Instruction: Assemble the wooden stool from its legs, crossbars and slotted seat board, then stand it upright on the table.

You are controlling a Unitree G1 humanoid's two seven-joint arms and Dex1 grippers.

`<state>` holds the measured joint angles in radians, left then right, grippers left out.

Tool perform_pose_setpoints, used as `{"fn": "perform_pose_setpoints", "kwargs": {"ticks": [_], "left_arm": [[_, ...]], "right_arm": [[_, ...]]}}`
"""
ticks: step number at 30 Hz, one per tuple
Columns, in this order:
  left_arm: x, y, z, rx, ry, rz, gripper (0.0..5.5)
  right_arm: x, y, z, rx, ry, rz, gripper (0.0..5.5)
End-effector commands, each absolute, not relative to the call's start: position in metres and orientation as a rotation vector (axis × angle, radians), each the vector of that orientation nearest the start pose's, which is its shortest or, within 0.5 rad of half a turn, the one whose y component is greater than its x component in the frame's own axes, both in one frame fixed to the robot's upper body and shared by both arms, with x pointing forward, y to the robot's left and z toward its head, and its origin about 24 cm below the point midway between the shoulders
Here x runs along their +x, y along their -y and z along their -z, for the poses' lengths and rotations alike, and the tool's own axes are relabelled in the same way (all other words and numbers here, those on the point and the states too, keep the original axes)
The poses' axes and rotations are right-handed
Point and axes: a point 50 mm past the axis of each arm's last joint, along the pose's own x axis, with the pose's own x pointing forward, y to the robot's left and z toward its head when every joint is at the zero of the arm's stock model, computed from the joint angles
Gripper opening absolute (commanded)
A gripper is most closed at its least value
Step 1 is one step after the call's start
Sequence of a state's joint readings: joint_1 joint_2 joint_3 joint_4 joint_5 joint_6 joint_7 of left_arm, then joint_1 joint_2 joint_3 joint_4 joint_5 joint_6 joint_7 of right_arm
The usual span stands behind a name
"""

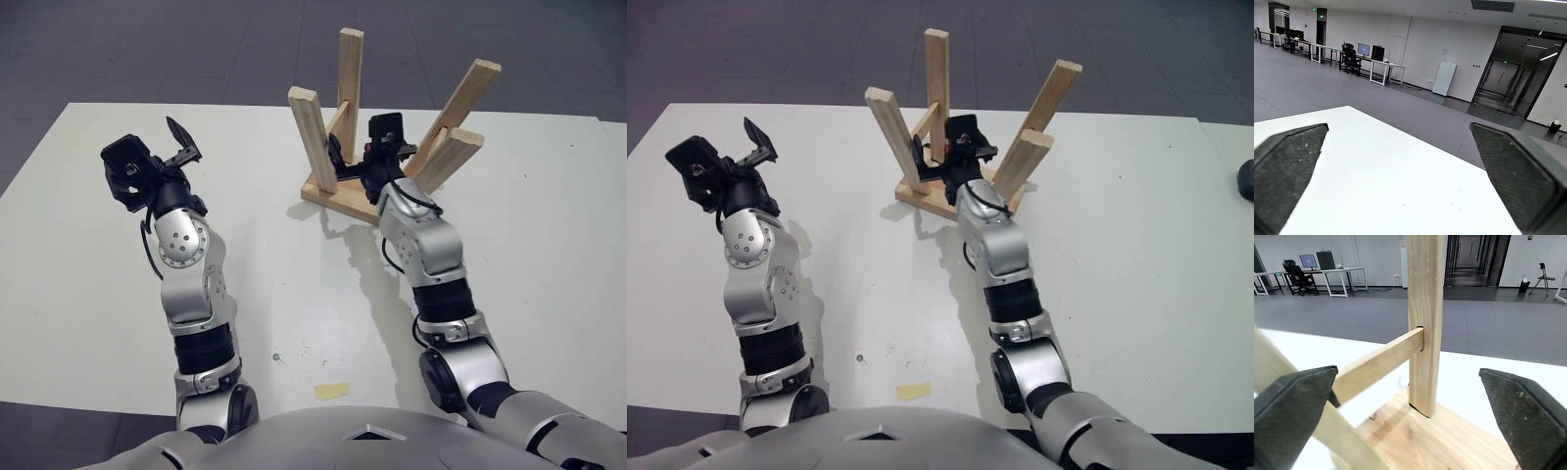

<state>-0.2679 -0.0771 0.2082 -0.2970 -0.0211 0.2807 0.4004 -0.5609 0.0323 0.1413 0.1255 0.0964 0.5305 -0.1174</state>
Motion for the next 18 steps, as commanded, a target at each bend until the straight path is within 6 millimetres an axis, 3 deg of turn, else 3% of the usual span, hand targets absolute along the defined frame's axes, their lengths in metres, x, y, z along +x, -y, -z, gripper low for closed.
{"fn": "perform_pose_setpoints", "kwargs": {"ticks": [1, 9, 13, 18], "left_arm": [[0.278, -0.185, -0.143, -0.179, 0.237, -0.506, 5.4], [0.278, -0.186, -0.142, -0.181, 0.231, -0.518, 5.4], [0.278, -0.19, -0.144, -0.192, 0.239, -0.538, 5.4], [0.277, -0.192, -0.145, -0.207, 0.24, -0.555, 5.4]], "right_arm": [[0.339, 0.059, -0.106, -0.105, -0.205, -0.131, 5.38], [0.341, 0.061, -0.087, -0.169, -0.401, -0.056, 5.38], [0.337, 0.051, -0.075, -0.167, -0.617, -0.114, 5.38], [0.327, 0.06, -0.065, -0.117, -0.891, -0.195, 5.38]]}}
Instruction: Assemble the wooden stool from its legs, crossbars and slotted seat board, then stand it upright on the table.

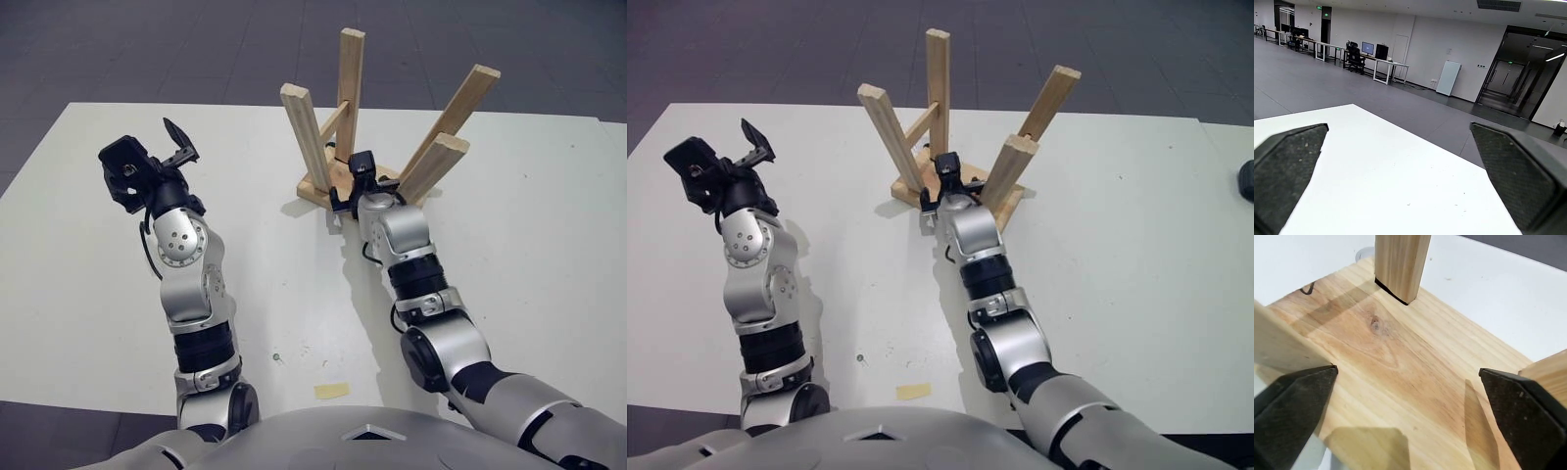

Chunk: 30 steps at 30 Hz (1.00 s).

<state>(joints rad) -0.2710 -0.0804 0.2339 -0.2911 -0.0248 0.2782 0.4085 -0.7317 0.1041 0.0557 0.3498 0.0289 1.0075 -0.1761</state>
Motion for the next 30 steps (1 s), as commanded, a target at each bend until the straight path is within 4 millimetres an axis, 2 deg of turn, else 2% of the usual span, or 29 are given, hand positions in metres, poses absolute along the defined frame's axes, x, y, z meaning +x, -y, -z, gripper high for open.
{"fn": "perform_pose_setpoints", "kwargs": {"ticks": [1, 9, 17, 26, 28, 30], "left_arm": [[0.277, -0.192, -0.146, -0.208, 0.242, -0.556, 5.4], [0.279, -0.194, -0.149, -0.209, 0.248, -0.558, 5.4], [0.278, -0.195, -0.147, -0.202, 0.232, -0.562, 5.4], [0.278, -0.189, -0.144, -0.195, 0.216, -0.526, 5.4], [0.279, -0.189, -0.145, -0.191, 0.22, -0.519, 5.4], [0.28, -0.187, -0.146, -0.172, 0.231, -0.489, 5.4]], "right_arm": [[0.326, 0.065, -0.066, -0.098, -0.93, -0.206, 5.38], [0.312, 0.111, -0.073, -0.013, -1.176, -0.287, 5.38], [0.294, 0.142, -0.077, -0.076, -1.169, -0.413, 5.38], [0.282, 0.135, -0.101, -0.134, -1.043, -0.534, 5.38], [0.28, 0.13, -0.117, -0.188, -0.925, -0.552, 5.38], [0.281, 0.127, -0.134, -0.306, -0.694, -0.554, 5.38]]}}
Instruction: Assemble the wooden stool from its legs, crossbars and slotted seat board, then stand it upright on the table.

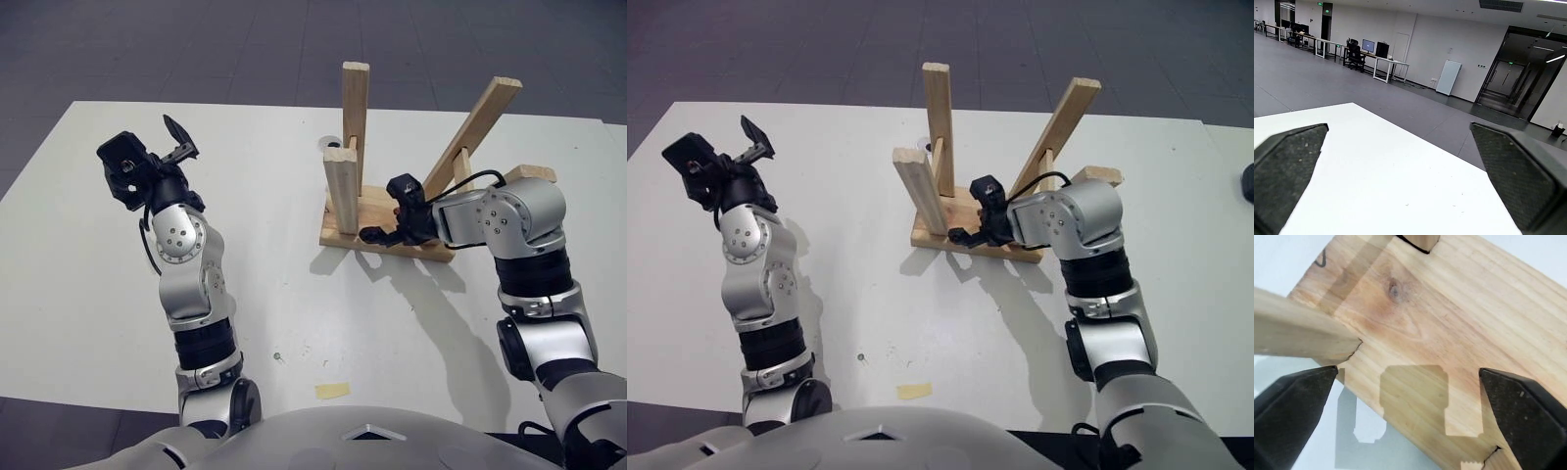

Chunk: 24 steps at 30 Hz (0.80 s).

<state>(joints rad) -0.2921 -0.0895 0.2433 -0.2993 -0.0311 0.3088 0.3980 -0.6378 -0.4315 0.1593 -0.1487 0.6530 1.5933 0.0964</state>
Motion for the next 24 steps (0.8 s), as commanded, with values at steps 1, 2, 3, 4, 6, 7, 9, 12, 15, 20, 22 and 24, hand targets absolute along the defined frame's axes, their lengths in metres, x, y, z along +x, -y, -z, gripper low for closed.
{"fn": "perform_pose_setpoints", "kwargs": {"ticks": [1, 2, 3, 4, 6, 7, 9, 12, 15, 20, 22, 24], "left_arm": [[0.281, -0.184, -0.147, -0.148, 0.243, -0.461, 5.4], [0.281, -0.182, -0.148, -0.125, 0.259, -0.418, 5.4], [0.28, -0.18, -0.149, -0.094, 0.28, -0.372, 5.4], [0.277, -0.179, -0.149, -0.066, 0.298, -0.325, 5.4], [0.268, -0.183, -0.149, -0.028, 0.327, -0.229, 5.4], [0.262, -0.186, -0.153, -0.029, 0.343, -0.161, 5.4], [0.252, -0.189, -0.167, -0.041, 0.366, 0.033, 5.4], [0.243, -0.186, -0.193, -0.025, 0.401, 0.355, 5.4], [0.245, -0.174, -0.206, 0.006, 0.363, 0.654, 5.4], [0.248, -0.156, -0.195, 0.093, 0.209, 0.953, 5.2], [0.249, -0.154, -0.19, 0.104, 0.173, 0.983, 5.3], [0.25, -0.153, -0.186, 0.102, 0.153, 1.011, 5.3]], "right_arm": [[0.28, 0.127, -0.138, -0.359, -0.612, -0.559, 5.38], [0.278, 0.129, -0.143, -0.405, -0.529, -0.571, 5.38], [0.276, 0.13, -0.148, -0.435, -0.468, -0.598, 5.38], [0.276, 0.133, -0.155, -0.457, -0.396, -0.61, 5.38], [0.277, 0.136, -0.178, -0.481, -0.211, -0.662, 5.38], [0.275, 0.137, -0.197, -0.429, -0.102, -0.72, 5.38], [0.264, 0.147, -0.241, -0.385, 0.168, -0.866, 5.38], [0.255, 0.189, -0.287, -0.338, 0.397, -0.932, 5.38], [0.268, 0.233, -0.302, -0.231, 0.483, -0.787, 5.38], [0.265, 0.28, -0.248, -0.348, 0.221, -0.872, 5.4], [0.261, 0.293, -0.235, -0.317, 0.153, -0.905, 5.4], [0.259, 0.302, -0.228, -0.263, 0.116, -0.923, 5.4]]}}
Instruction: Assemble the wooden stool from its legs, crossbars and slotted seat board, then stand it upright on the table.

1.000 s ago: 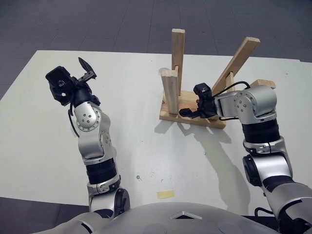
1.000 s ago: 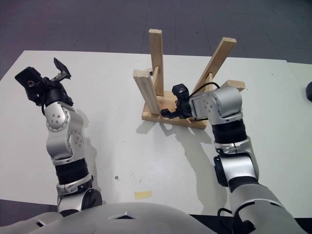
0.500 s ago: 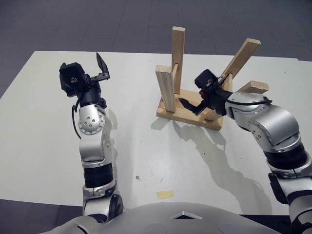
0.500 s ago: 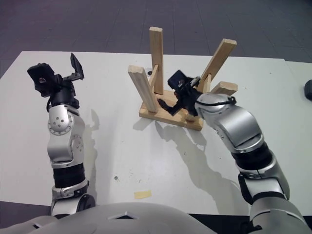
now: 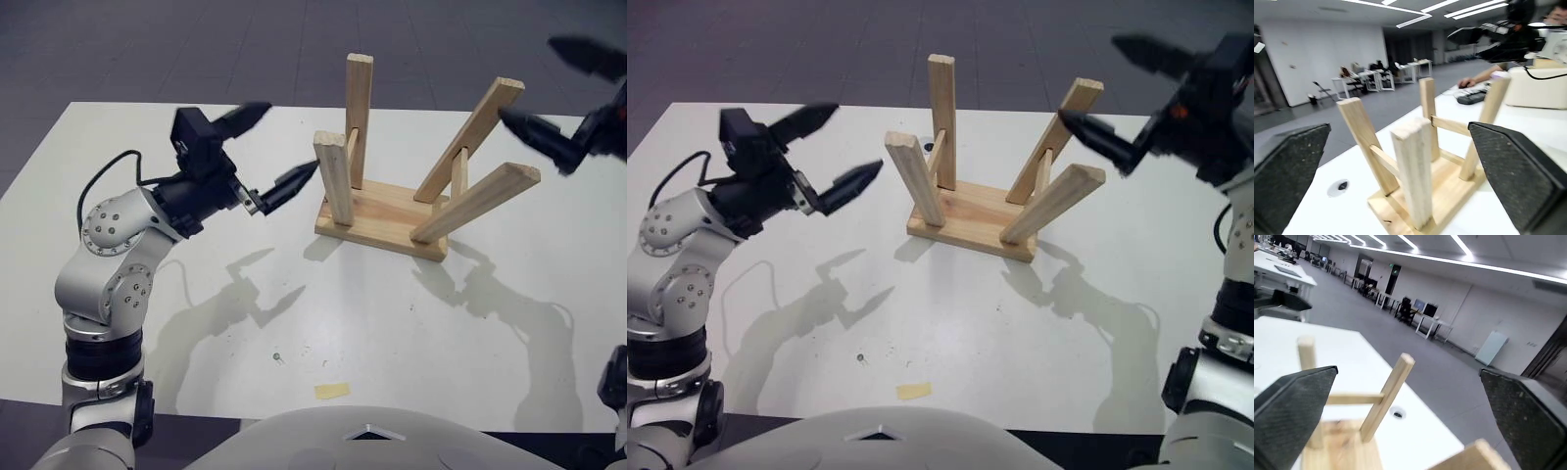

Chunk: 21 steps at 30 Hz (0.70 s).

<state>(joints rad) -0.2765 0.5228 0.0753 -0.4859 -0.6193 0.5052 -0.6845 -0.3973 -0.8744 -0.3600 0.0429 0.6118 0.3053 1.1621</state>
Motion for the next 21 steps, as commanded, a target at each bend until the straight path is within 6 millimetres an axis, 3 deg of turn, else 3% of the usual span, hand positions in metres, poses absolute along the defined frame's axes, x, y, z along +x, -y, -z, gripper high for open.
{"fn": "perform_pose_setpoints", "kwargs": {"ticks": [1, 6, 11, 17, 21], "left_arm": [[0.251, -0.152, -0.185, 0.1, 0.147, 1.02, 5.3], [0.26, -0.152, -0.175, 0.119, 0.119, 0.985, 5.3], [0.261, -0.16, -0.152, 0.137, 0.053, 0.925, 5.3], [0.263, -0.152, -0.144, 0.145, 0.072, 0.914, 5.3], [0.264, -0.148, -0.15, 0.156, 0.111, 0.918, 5.3]], "right_arm": [[0.257, 0.305, -0.225, -0.244, 0.097, -0.936, 5.4], [0.256, 0.306, -0.2, -0.224, -0.041, -0.988, 5.4], [0.248, 0.309, -0.186, -0.183, -0.095, -1.038, 5.4], [0.263, 0.303, -0.198, -0.06, 0.047, -1.016, 5.4], [0.26, 0.311, -0.221, -0.013, 0.134, -1.008, 5.4]]}}
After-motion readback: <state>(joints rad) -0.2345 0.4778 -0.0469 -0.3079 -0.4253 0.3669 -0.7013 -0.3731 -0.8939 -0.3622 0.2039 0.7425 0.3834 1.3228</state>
